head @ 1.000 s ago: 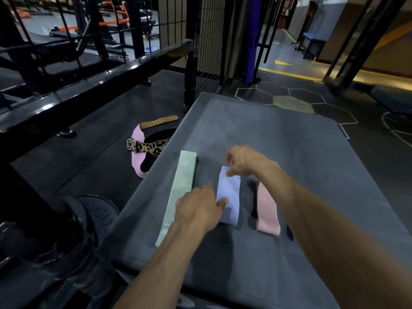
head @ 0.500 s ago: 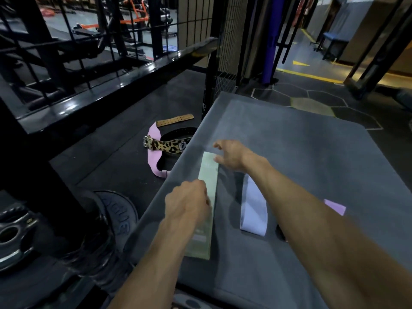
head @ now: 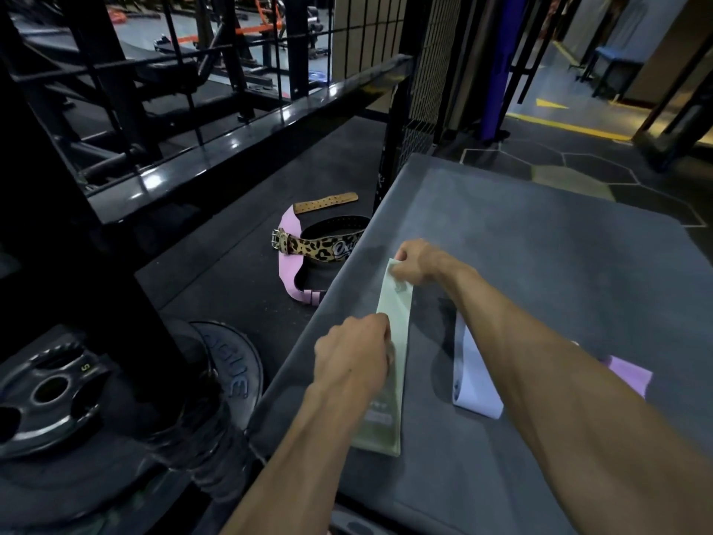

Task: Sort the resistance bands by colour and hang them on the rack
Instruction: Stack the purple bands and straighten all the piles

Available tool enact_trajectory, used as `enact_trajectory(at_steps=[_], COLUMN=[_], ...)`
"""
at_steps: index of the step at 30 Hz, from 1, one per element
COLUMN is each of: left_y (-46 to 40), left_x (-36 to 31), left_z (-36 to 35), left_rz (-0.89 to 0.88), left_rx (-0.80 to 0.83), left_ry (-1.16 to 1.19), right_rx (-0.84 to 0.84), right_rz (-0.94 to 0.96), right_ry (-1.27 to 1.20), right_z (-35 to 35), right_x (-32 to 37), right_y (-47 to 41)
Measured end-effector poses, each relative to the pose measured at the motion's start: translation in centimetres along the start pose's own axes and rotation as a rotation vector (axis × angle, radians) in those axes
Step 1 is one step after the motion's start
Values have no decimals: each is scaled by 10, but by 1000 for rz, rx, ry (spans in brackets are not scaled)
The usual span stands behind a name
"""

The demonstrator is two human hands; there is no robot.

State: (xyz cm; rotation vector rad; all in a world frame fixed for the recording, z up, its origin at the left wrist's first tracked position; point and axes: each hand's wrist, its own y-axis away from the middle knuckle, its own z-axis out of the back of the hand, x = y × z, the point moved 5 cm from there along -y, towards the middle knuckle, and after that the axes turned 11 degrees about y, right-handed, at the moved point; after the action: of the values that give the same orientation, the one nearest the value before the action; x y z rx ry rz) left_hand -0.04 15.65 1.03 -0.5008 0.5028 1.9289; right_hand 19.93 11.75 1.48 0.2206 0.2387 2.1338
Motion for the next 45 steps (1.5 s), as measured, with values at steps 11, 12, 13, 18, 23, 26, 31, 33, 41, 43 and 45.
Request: enact_trajectory(at_steps=[11,12,13,18,23,26,31,33,41,43,45], left_y=[11,11,12,15,20,24,26,23,20,18,17], left_x=[-6,-5,-4,0,8,14,23,28,29,24,15], left_z=[12,12,13,20,30,36,48,51,22,12,6], left_rz=[-25,-11,3,55,43,35,92,99,-41,-87,-93], left_rx=[-2,20,42,100,8,21,23,27,234,175,82], left_ry=[-7,10,25,20,73,84,133,159,491,491,394], right_rx=[-361,-414,-462,-642,-661,-556,-349,-249,-21,29,45], right_rz=[183,182,175,169,196,204,234,248,283,276,263], right_ry=[5,4,-1,23,38,52,94,57,-85,-132,-153], right_z=[132,149,165,213,213,188,131,117,107,108,109], right_x=[11,12,13,21,31,37,41,42,55,56,57], right_y=[77,86,94,126,146,149,158,166,177,177,177])
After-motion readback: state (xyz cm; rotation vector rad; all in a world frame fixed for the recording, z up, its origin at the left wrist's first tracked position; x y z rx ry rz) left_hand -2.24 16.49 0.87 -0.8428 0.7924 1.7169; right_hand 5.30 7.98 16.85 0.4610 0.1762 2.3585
